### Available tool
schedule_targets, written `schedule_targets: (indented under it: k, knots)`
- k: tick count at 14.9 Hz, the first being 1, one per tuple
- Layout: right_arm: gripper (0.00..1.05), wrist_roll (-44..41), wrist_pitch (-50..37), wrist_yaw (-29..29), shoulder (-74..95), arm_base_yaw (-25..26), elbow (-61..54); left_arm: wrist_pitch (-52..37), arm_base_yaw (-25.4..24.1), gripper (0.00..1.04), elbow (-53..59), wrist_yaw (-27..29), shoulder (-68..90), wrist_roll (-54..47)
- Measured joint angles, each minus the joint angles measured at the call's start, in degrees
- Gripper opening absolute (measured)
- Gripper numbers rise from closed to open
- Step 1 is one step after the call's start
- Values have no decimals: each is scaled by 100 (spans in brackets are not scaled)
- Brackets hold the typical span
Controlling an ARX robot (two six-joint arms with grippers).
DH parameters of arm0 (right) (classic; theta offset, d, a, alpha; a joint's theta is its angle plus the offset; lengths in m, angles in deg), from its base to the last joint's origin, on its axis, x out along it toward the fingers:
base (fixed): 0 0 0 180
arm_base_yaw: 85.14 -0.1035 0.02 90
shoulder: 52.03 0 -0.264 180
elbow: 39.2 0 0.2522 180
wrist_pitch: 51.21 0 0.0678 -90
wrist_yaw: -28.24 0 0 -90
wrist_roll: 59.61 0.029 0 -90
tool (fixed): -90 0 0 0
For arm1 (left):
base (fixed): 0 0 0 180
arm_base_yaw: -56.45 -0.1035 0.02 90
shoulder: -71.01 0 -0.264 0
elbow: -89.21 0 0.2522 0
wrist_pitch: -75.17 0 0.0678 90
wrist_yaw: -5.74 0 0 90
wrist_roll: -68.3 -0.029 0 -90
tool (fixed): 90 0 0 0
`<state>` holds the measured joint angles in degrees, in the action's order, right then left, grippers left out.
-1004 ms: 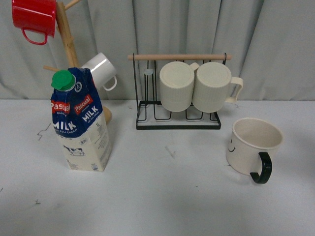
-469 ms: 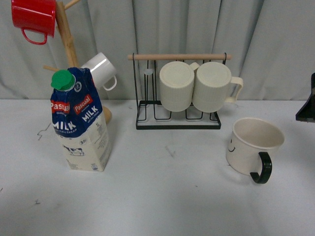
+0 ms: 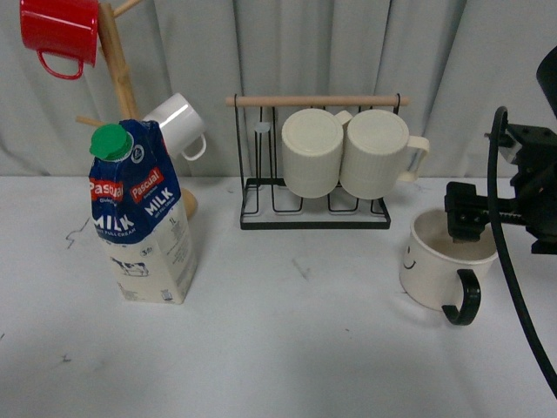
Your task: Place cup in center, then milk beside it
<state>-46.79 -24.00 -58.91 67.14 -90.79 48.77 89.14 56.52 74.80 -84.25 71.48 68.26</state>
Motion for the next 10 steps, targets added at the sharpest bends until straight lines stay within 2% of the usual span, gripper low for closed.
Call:
schedule_targets:
  k: [1, 2, 9, 10]
  knots:
    - [97, 2, -9, 24, 125, -46, 72, 0, 0, 98, 0, 0, 0, 0]
    - [87, 0, 31, 59, 203, -85, 140, 0, 0, 98, 0, 0, 0, 0]
    - [4, 66, 120, 101, 190, -111, 76, 0, 0, 98, 0, 0, 0, 0]
    - [3, 85, 101, -22, -59, -136, -127, 0, 0, 98, 0, 0, 0, 0]
